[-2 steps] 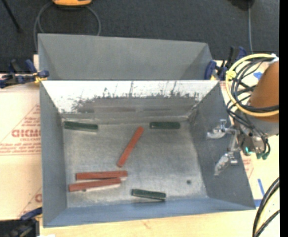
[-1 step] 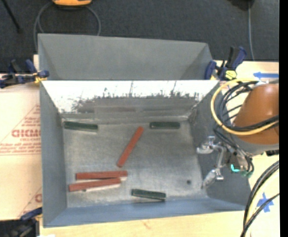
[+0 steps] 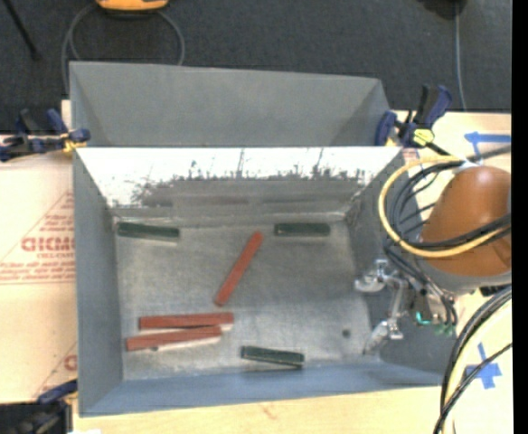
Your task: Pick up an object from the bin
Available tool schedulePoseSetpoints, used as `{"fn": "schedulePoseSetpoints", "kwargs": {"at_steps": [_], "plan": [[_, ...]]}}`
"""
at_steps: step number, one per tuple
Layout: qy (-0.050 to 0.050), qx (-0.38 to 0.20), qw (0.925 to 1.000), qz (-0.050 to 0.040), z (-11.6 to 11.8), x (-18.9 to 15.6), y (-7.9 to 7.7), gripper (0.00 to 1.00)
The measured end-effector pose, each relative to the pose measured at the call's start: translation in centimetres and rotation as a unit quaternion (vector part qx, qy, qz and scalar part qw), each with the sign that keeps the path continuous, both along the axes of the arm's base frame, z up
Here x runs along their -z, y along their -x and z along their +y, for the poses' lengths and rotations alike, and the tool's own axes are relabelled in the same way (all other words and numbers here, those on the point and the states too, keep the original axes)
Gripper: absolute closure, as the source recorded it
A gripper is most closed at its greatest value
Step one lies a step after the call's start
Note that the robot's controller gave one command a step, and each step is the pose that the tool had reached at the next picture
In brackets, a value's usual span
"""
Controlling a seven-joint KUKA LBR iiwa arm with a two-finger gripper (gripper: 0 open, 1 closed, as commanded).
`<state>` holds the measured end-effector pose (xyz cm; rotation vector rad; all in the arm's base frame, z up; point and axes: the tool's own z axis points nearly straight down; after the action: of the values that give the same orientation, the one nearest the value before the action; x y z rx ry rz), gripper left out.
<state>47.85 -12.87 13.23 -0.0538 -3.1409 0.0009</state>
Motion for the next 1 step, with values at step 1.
{"fn": "schedulePoseSetpoints", "kwargs": {"at_steps": [1], "plan": [[0.000, 0.025, 0.9997, -0.0020, 2.07, -0.49, -0.60, 0.00]]}}
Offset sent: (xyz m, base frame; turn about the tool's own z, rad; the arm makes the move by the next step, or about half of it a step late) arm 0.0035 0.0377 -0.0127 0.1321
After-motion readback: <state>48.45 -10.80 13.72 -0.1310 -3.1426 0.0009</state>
